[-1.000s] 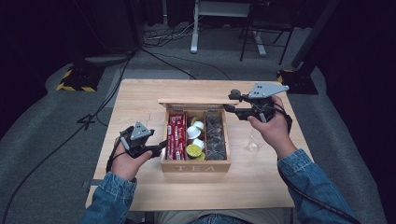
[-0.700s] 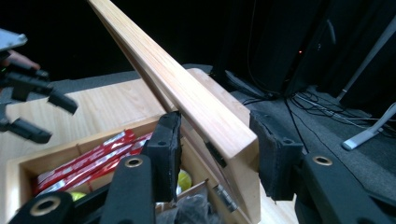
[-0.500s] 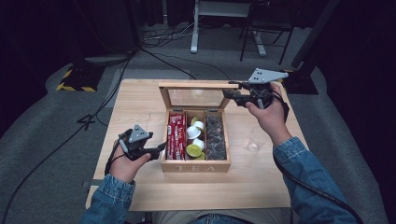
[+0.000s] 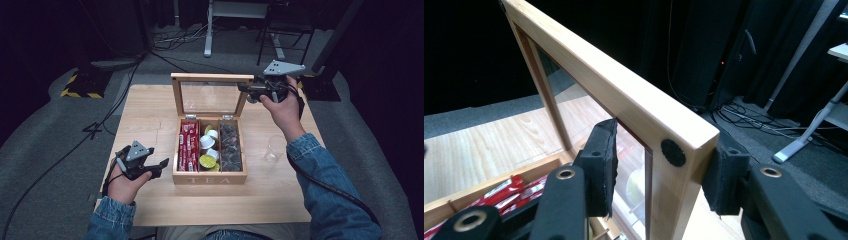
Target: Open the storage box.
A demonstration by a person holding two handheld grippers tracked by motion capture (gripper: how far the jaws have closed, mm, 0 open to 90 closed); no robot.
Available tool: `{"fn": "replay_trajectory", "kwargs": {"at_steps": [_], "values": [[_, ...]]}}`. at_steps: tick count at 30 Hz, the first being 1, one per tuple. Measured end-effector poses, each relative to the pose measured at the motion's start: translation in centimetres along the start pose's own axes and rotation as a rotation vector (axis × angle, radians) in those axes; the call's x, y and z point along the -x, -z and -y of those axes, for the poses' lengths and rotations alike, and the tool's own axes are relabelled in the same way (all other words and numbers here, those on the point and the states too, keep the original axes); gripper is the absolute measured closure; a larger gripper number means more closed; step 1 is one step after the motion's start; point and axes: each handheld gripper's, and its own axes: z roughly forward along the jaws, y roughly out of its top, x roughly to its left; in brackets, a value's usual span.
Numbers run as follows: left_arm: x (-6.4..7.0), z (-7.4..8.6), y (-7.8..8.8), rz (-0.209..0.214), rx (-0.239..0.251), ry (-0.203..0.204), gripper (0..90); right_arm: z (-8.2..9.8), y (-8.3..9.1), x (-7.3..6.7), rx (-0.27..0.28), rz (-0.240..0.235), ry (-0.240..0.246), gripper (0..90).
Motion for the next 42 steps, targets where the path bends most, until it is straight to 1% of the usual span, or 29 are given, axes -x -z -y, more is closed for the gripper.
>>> {"fn": "replay_trajectory", "kwargs": {"at_steps": [1,5,8,10,14,17,18,19,20,25,27,28,29,31,33,35,38,39,42], "values": [[-0.1,0.3,0.2,-0.009,-0.002,0.006,32.1,-0.1,-0.3,0.4,0.003,0.004,-0.007,54.3],[-0.3,0.7,0.7,-0.024,-0.003,0.015,32.1,-0.2,-1.0,1.1,0.014,0.01,-0.029,53.2],[-0.3,0.9,0.8,-0.028,-0.002,0.019,32.1,-0.2,-1.3,1.3,0.019,0.019,-0.032,52.5],[-0.4,1.0,0.9,-0.031,-0.004,0.022,32.1,-0.2,-1.7,1.6,0.021,0.034,-0.031,51.4],[-0.4,1.0,0.8,-0.029,-0.005,0.021,32.1,-0.3,-2.1,1.8,0.016,0.048,-0.038,50.3],[-0.4,1.0,0.8,-0.025,-0.007,0.02,32.1,-0.4,-2.6,2.0,0.008,0.075,-0.037,51.4],[-0.4,1.0,0.8,-0.025,-0.007,0.019,32.2,-0.4,-3.0,2.3,0.009,0.079,-0.049,51.4],[-0.5,1.0,0.8,-0.026,-0.006,0.018,32.2,-0.4,-3.0,2.3,0.009,0.079,-0.049,51.4],[-0.5,0.9,0.8,-0.025,-0.004,0.018,32.2,-0.4,-3.2,2.5,0.011,0.081,-0.064,51.7],[-0.6,0.9,0.6,-0.021,-0.01,0.015,32.2,-0.2,-3.8,2.9,-0.001,0.094,-0.067,51.7],[-0.6,0.9,0.4,-0.015,-0.011,0.013,32.6,0.0,-4.2,3.2,-0.001,0.098,-0.086,51.3],[-0.6,0.9,0.4,-0.015,-0.011,0.013,32.6,0.0,-4.2,3.2,-0.001,0.098,-0.086,51.3],[-0.6,0.8,0.3,-0.014,-0.011,0.015,32.6,0.1,-4.5,3.4,-0.001,0.099,-0.106,51.1],[-0.7,0.8,0.3,-0.015,-0.012,0.013,32.7,0.1,-4.6,3.5,-0.002,0.099,-0.111,51.0],[-0.7,0.7,0.2,-0.011,-0.013,0.011,32.7,0.2,-4.9,3.8,-0.007,0.103,-0.126,50.7],[-0.7,0.7,0.1,-0.009,-0.015,0.009,32.7,0.2,-5.0,3.8,-0.009,0.106,-0.13,50.4],[-0.7,0.7,0.1,-0.008,-0.015,0.009,32.7,0.4,-5.4,3.9,-0.026,0.117,-0.128,49.7],[-0.7,0.7,0.0,-0.009,-0.015,0.01,32.7,0.6,-5.7,4.0,-0.038,0.12,-0.129,49.6],[-0.8,0.7,0.1,-0.008,-0.015,0.011,32.7,1.1,-6.0,4.1,-0.049,0.124,-0.135,48.8]]}}
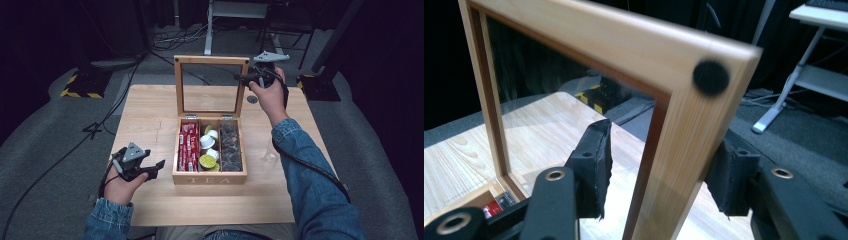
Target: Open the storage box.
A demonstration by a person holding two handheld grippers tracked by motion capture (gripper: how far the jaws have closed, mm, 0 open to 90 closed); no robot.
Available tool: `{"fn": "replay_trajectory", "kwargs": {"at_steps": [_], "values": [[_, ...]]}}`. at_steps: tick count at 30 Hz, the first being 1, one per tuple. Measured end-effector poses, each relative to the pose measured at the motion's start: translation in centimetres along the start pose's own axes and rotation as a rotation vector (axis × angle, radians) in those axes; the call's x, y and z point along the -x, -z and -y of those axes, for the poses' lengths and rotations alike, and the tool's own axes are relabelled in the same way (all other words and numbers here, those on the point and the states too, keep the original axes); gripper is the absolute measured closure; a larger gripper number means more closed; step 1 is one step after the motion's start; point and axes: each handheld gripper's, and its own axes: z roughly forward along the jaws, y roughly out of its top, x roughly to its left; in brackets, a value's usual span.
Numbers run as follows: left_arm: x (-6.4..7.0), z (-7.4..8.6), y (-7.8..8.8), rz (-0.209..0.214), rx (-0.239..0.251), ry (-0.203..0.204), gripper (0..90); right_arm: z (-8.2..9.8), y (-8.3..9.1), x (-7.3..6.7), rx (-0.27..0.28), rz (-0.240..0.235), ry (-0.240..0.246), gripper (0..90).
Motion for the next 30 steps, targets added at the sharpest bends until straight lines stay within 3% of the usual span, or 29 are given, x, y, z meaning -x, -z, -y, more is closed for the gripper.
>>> {"fn": "replay_trajectory", "kwargs": {"at_steps": [18,30], "values": [[0.1,0.0,0.1,0.001,0.001,0.0,33.5,1.7,-1.8,0.5,-0.045,0.031,-0.021,47.0],[-0.1,0.0,0.1,0.0,0.008,0.005,33.5,2.2,-2.9,0.4,-0.059,0.05,-0.048,34.5]]}}
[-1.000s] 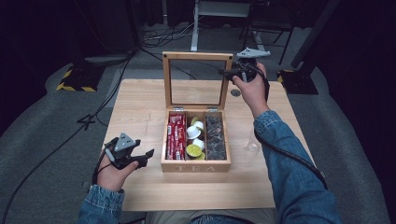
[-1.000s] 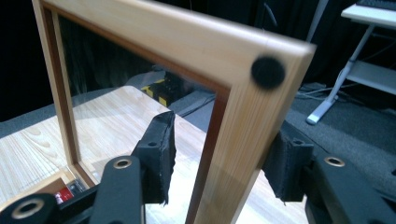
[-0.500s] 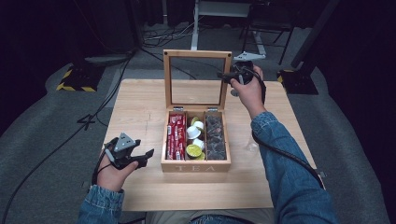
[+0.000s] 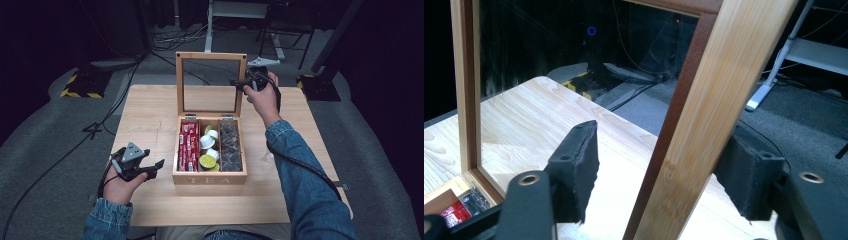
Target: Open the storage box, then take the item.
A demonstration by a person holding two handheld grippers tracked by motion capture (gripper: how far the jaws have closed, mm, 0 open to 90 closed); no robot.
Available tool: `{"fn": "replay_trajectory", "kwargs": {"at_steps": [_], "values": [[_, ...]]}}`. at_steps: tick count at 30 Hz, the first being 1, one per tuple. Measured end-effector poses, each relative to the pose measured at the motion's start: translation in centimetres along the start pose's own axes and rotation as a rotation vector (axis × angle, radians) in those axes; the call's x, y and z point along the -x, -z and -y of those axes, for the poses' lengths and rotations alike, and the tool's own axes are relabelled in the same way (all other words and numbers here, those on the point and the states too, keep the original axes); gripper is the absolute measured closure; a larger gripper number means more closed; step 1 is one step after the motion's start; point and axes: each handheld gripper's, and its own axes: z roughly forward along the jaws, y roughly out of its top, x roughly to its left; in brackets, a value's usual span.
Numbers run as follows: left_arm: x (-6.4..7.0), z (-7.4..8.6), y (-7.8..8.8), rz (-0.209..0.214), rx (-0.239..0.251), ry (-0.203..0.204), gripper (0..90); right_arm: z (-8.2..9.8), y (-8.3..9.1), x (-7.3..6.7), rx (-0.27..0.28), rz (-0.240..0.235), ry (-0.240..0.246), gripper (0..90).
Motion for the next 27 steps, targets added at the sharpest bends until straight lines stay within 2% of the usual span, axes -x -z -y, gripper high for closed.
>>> {"fn": "replay_trajectory", "kwargs": {"at_steps": [1,2,5,6,9,15,16,17,19,20,22,23,25,27], "values": [[0.0,0.0,0.0,0.0,-0.001,0.002,33.5,0.0,0.0,0.0,0.0,0.0,0.0,34.5],[0.0,0.0,0.0,0.001,0.0,0.001,33.5,-0.1,0.0,-0.1,-0.009,0.012,0.011,29.3],[-0.1,0.0,0.0,0.0,0.001,-0.003,33.5,-0.2,0.1,-0.1,-0.007,0.021,0.02,28.1],[0.0,-0.1,0.0,0.003,-0.002,-0.001,33.4,-0.3,0.3,0.0,-0.005,0.031,0.015,25.1],[-0.1,-0.1,-0.1,0.005,-0.002,0.0,33.4,-0.4,0.6,0.2,-0.003,0.03,0.009,25.1],[-0.4,-0.4,-0.4,0.007,-0.007,0.004,33.3,-0.6,2.6,0.6,0.019,0.021,-0.006,22.1],[-0.5,-0.6,-0.6,0.015,-0.012,0.003,33.2,-0.6,3.7,0.6,0.004,-0.008,0.003,20.3],[-0.5,-0.6,-0.6,0.015,-0.012,0.003,33.1,-0.6,3.7,0.6,0.004,-0.008,0.003,20.3],[-0.5,-0.8,-0.8,0.019,-0.015,-0.004,33.1,-0.6,4.8,0.5,-0.003,-0.03,0.003,20.4],[-0.5,-0.9,-0.9,0.02,-0.014,-0.003,33.1,-0.5,6.0,0.3,0.007,-0.052,0.003,20.6],[-0.5,-1.1,-1.0,0.029,-0.013,-0.002,33.1,-0.4,6.6,0.2,0.015,-0.065,0.003,20.6],[-0.5,-1.3,-1.3,0.029,-0.023,-0.007,33.1,-0.4,7.6,-0.1,0.027,-0.088,-0.009,20.5],[-0.4,-1.4,-1.4,0.03,-0.026,-0.01,33.1,-0.4,8.1,-0.3,0.033,-0.098,-0.008,20.4],[-0.3,-1.5,-1.3,0.04,-0.027,-0.015,33.0,-0.3,9.4,-0.8,0.037,-0.134,-0.016,21.1]]}}
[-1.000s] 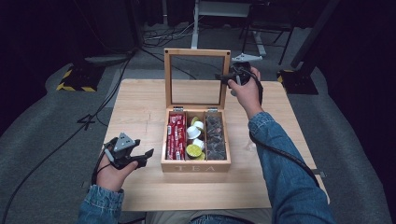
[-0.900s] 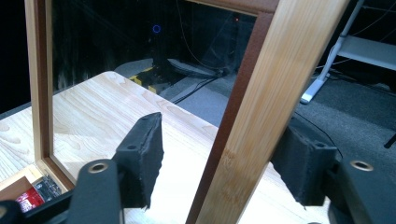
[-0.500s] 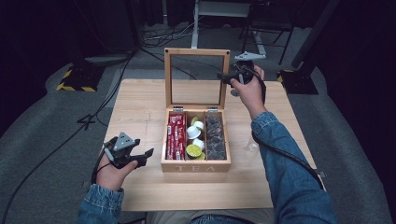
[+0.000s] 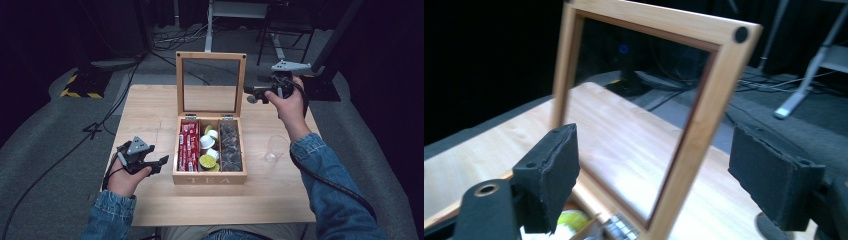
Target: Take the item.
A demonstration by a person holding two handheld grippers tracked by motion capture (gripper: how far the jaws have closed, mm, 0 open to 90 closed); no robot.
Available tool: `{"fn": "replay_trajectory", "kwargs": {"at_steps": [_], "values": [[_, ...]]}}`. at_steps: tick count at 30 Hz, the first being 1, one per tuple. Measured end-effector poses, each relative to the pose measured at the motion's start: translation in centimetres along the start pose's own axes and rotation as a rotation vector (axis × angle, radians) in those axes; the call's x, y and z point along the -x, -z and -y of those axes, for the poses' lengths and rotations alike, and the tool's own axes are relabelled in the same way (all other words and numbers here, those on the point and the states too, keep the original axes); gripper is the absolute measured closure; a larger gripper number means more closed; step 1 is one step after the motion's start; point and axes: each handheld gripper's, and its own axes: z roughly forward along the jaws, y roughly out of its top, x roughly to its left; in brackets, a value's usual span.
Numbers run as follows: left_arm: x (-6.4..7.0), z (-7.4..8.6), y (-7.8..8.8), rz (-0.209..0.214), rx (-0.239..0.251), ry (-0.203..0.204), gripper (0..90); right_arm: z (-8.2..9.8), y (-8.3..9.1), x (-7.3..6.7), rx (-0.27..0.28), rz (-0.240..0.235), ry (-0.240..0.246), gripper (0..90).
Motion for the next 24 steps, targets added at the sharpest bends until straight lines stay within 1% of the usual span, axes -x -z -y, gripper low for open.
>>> {"fn": "replay_trajectory", "kwargs": {"at_steps": [1,2,4,5,6,8,9,10,13,17,18,19,20,21,22,24], "values": [[0.0,0.0,0.0,0.0,0.0,0.0,33.0,0.0,0.0,0.0,0.0,0.0,0.0,21.1],[0.0,0.0,0.1,-0.002,0.001,-0.001,33.0,0.1,0.3,-0.3,-0.006,-0.013,0.003,21.6],[-0.1,0.0,0.2,-0.003,-0.004,0.005,32.9,0.5,0.7,-1.0,-0.034,-0.031,0.015,23.2],[-0.2,0.1,0.2,-0.006,-0.005,0.01,32.8,0.8,0.8,-1.3,-0.044,-0.043,0.024,24.0],[-0.2,0.2,0.2,-0.006,-0.011,0.012,32.6,1.5,0.9,-2.1,-0.06,-0.069,0.028,25.0],[-0.4,0.5,0.3,-0.009,-0.029,0.017,32.6,2.4,0.8,-2.8,-0.081,-0.083,0.034,26.4],[-0.4,0.5,0.3,-0.009,-0.029,0.017,32.5,2.4,0.8,-2.8,-0.081,-0.083,0.034,26.4],[-0.5,0.7,0.3,-0.014,-0.037,0.021,32.5,3.2,0.7,-3.4,-0.102,-0.099,0.042,27.9],[-0.5,1.1,0.3,-0.018,-0.051,0.025,32.4,4.6,0.3,-4.1,-0.132,-0.119,0.039,29.3],[-0.5,1.5,0.1,-0.021,-0.076,0.025,32.2,6.3,-0.5,-4.7,-0.179,-0.14,0.0,29.6],[-0.5,1.7,0.0,-0.022,-0.087,0.024,32.2,6.7,-0.7,-4.8,-0.185,-0.148,0.001,29.6],[-0.5,1.7,0.0,-0.022,-0.087,0.024,32.1,7.0,-1.0,-5.0,-0.193,-0.154,0.002,29.7],[-0.6,1.9,-0.2,-0.023,-0.103,0.022,32.1,7.4,-1.3,-5.1,-0.204,-0.157,0.006,30.3],[-0.6,1.9,-0.2,-0.023,-0.103,0.022,32.1,7.7,-1.6,-5.3,-0.217,-0.159,0.01,32.0],[-0.6,2.1,-0.3,-0.024,-0.102,0.023,32.1,7.7,-1.6,-5.3,-0.217,-0.159,0.01,32.0],[-0.6,2.3,-0.4,-0.024,-0.107,0.026,32.1,8.3,-2.1,-5.6,-0.256,-0.171,0.028,39.7]]}}
